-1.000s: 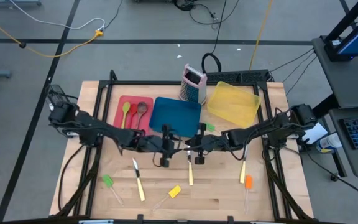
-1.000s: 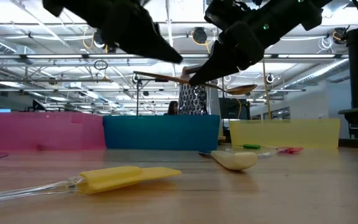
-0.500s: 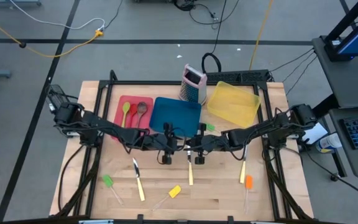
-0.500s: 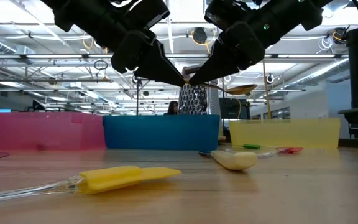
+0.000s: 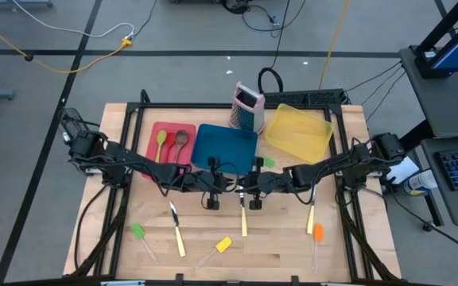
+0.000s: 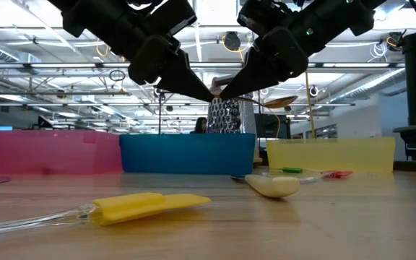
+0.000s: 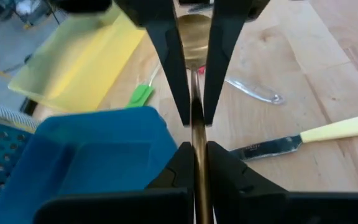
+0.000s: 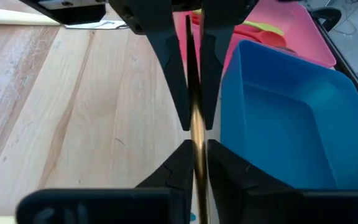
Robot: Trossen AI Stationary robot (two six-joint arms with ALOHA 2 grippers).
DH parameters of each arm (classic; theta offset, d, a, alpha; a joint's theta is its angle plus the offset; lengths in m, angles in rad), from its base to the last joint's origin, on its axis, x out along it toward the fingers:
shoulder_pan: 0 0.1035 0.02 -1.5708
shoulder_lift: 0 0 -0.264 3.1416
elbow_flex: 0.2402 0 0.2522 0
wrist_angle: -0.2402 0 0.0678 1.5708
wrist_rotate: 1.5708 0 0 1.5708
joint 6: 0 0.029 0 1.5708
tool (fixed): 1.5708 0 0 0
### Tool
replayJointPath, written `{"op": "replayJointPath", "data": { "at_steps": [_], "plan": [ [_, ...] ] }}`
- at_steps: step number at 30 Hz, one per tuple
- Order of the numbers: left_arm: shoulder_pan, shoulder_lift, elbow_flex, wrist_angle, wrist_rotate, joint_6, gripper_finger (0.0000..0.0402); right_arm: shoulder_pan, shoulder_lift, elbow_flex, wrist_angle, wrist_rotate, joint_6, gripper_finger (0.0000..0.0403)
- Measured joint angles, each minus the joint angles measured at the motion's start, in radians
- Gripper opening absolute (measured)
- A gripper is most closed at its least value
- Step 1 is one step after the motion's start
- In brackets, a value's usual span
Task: Pick & Place Kitchen Items
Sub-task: Put the gold spoon into the red bin
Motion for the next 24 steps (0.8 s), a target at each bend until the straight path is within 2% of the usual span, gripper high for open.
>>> {"op": "replayJointPath", "data": {
  "at_steps": [7, 10, 13, 18, 24],
  "plan": [
    [-0.008, 0.000, 0.000, -0.070, -0.007, -0.128, 0.0012, 0.018, -0.009, 0.000, 0.000, 0.005, -0.029, 0.0105],
    [-0.025, 0.000, -0.002, -0.088, -0.038, -0.234, 0.0015, 0.045, -0.030, 0.000, 0.008, 0.005, -0.046, 0.0120],
    [-0.055, -0.016, -0.001, -0.103, -0.077, -0.270, 0.0016, 0.089, -0.051, 0.000, 0.020, -0.013, -0.050, 0.0126],
    [-0.098, -0.083, -0.001, -0.207, -0.234, -0.357, 0.0012, 0.178, -0.079, 0.000, 0.111, -0.080, -0.091, 0.0122],
    [-0.165, -0.246, 0.000, -0.424, -0.465, -0.592, 0.0017, 0.252, -0.077, 0.000, 0.124, -0.075, -0.128, 0.0118]
  ]
}}
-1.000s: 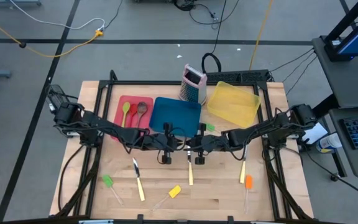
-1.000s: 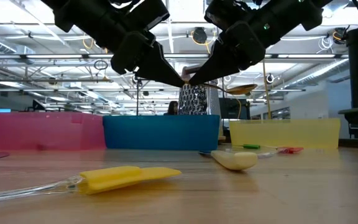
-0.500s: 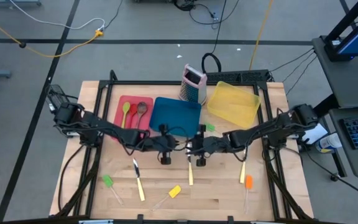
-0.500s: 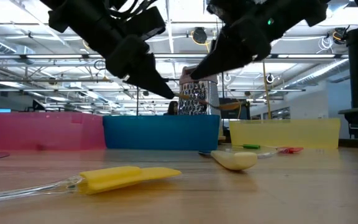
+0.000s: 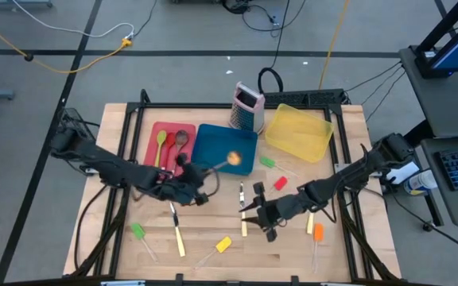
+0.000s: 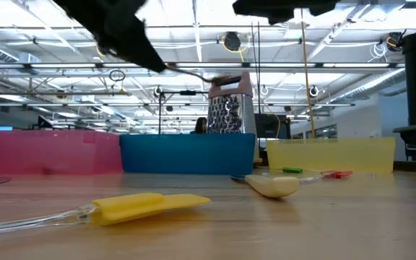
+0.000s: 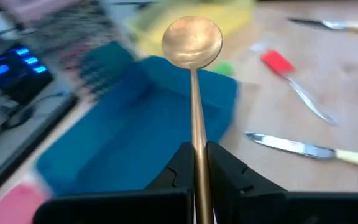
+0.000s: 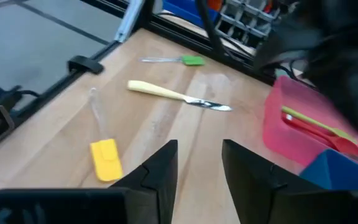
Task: Pick & Place Kitchen Items
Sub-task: Put the gold spoon into the red bin
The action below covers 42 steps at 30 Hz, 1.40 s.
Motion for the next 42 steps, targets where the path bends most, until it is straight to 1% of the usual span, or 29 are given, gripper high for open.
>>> {"op": "replayJointPath", "data": {
  "at_steps": [3, 5, 7, 10, 13, 15, 20, 25, 27, 29, 32, 37, 40, 42],
  "plan": [
    [-0.023, -0.083, 0.000, -0.157, -0.114, -0.170, 0.0013, 0.016, 0.000, 0.000, 0.000, -0.001, 0.000, 0.0119],
    [-0.023, -0.126, 0.000, -0.276, -0.150, -0.296, 0.0012, 0.020, 0.000, 0.000, 0.002, 0.000, 0.000, 0.0117],
    [-0.018, -0.149, 0.000, -0.395, -0.163, -0.427, 0.0012, 0.020, 0.000, 0.000, 0.003, 0.000, 0.003, 0.0115],
    [0.003, -0.149, 0.000, -0.568, -0.163, -0.616, 0.0012, 0.018, 0.000, 0.000, 0.003, 0.000, 0.032, 0.0114],
    [0.035, -0.135, -0.001, -0.727, -0.116, -0.839, 0.0022, 0.018, 0.001, 0.000, 0.002, 0.001, 0.050, 0.0116],
    [0.057, -0.115, -0.016, -0.776, -0.052, -0.944, 0.0026, 0.018, 0.001, 0.000, 0.002, 0.000, 0.051, 0.0116],
    [0.105, -0.080, -0.074, -0.769, 0.064, -1.051, 0.0030, 0.017, 0.001, 0.000, 0.003, 0.000, 0.050, 0.0116],
    [0.163, -0.042, -0.115, -0.736, 0.094, -1.170, 0.0032, 0.016, 0.001, 0.000, 0.002, 0.001, 0.046, 0.0116],
    [0.195, -0.024, -0.121, -0.690, 0.100, -1.193, 0.0033, 0.016, 0.001, 0.000, 0.003, 0.001, 0.038, 0.0116],
    [0.225, -0.005, -0.128, -0.623, 0.121, -1.180, 0.0033, 0.016, 0.001, 0.000, 0.003, 0.001, 0.022, 0.0116],
    [0.273, 0.033, -0.127, -0.504, 0.132, -1.079, 0.0034, 0.016, 0.002, 0.000, 0.003, 0.001, 0.003, 0.0116],
    [0.345, 0.104, -0.127, -0.307, 0.193, -0.908, 0.0034, 0.016, 0.002, 0.000, 0.004, 0.001, -0.007, 0.0116],
    [0.381, 0.147, -0.126, -0.239, 0.228, -0.856, 0.0035, 0.016, 0.002, 0.000, 0.004, 0.001, -0.007, 0.0116],
    [0.402, 0.175, -0.126, -0.222, 0.260, -0.833, 0.0035, 0.016, 0.002, 0.000, 0.003, 0.000, -0.007, 0.0116]
  ]
}}
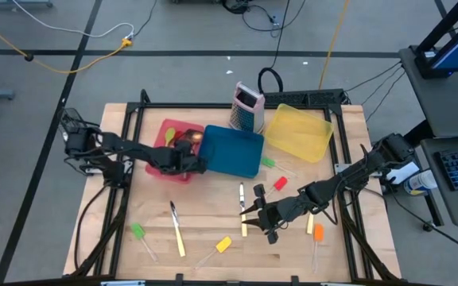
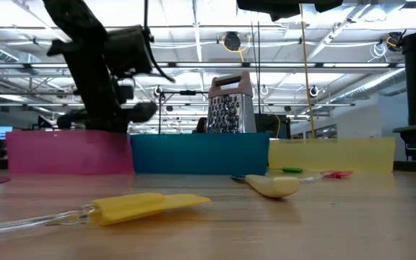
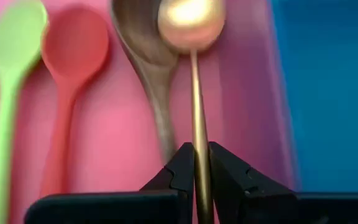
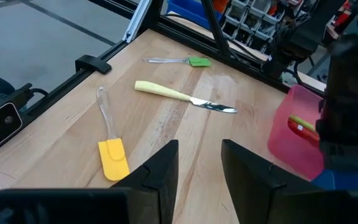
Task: Pick & Place Kitchen Items
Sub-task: Put the gold spoon into the red bin
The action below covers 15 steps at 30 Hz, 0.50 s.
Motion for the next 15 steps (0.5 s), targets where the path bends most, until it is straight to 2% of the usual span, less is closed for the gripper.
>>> {"op": "replayJointPath", "data": {
  "at_steps": [5, 15],
  "plan": [
    [0.040, 0.035, 0.003, 0.047, 0.033, 0.039, 0.0035, 0.000, 0.000, -0.003, -0.004, 0.000, 0.004, 0.0116],
    [0.054, 0.021, 0.001, 0.059, 0.044, 0.106, 0.0036, 0.000, 0.000, -0.003, -0.005, 0.000, 0.038, 0.0116]
  ]
}}
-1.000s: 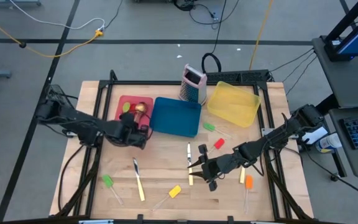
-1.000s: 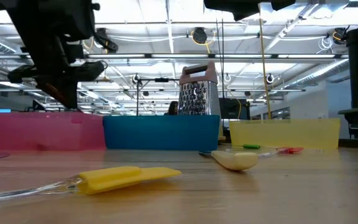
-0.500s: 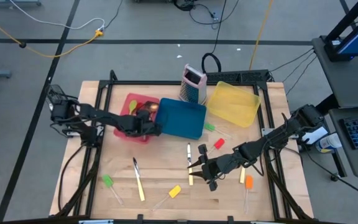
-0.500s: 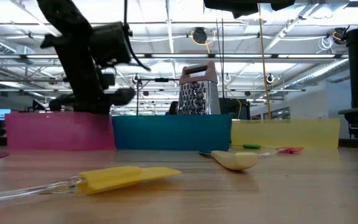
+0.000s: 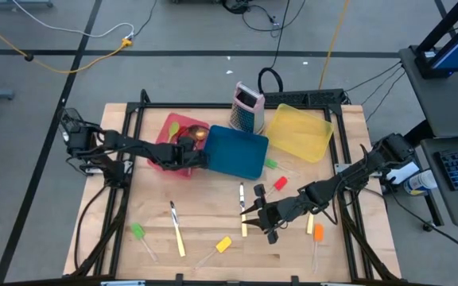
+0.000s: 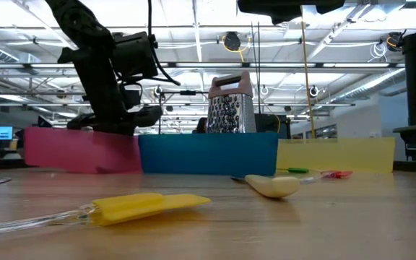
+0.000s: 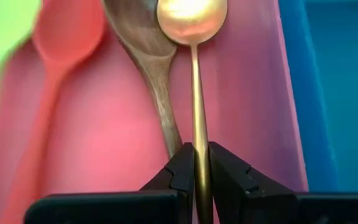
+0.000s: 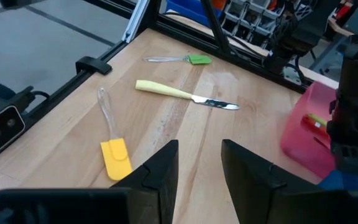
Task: Pick & Place Kitchen Items
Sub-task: Put the gold spoon into the red bin, then put the red spatula into the blue bin
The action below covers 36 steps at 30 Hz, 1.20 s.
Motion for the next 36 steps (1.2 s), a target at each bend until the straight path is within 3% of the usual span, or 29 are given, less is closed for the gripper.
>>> {"op": "replayJointPath", "data": {
  "at_steps": [20, 30, 36],
  "plan": [
    [0.014, -0.002, 0.000, -0.007, 0.004, 0.171, 0.0121, 0.000, 0.000, -0.001, 0.000, 0.000, 0.022, 0.0116],
    [0.010, -0.199, -0.003, -0.086, 0.006, 0.234, 0.0100, -0.007, 0.000, -0.001, -0.013, 0.000, 0.061, 0.0116],
    [-0.051, -0.318, -0.003, -0.087, 0.001, 0.257, 0.0093, -0.026, 0.000, -0.034, -0.001, 0.000, 0.104, 0.0116]
  ]
}}
